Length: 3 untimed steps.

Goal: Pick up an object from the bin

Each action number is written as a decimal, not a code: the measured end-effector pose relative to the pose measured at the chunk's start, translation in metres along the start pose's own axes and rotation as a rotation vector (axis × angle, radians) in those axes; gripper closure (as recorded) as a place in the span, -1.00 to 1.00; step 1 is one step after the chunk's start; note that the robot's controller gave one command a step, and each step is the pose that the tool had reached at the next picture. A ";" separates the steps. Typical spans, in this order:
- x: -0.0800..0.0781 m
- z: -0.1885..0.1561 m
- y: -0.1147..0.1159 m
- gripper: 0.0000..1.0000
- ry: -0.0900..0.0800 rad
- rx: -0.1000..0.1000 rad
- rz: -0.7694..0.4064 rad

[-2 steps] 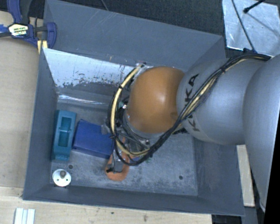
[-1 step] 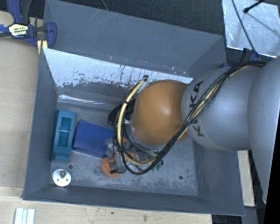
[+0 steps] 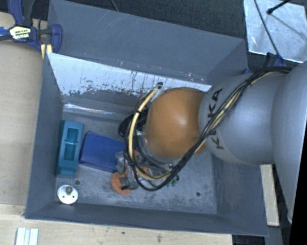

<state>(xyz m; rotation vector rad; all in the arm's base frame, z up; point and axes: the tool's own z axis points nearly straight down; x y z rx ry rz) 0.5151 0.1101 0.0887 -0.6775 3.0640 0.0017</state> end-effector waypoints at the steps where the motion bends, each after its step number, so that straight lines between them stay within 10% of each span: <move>1: -0.015 -0.071 0.025 1.00 0.002 0.000 -0.033; 2: -0.015 -0.071 0.025 1.00 0.002 0.000 -0.032; 3: -0.017 -0.207 0.016 1.00 0.000 0.001 -0.053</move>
Offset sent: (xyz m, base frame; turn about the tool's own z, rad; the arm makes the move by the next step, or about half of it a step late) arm 0.0000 0.0000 0.0000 0.0000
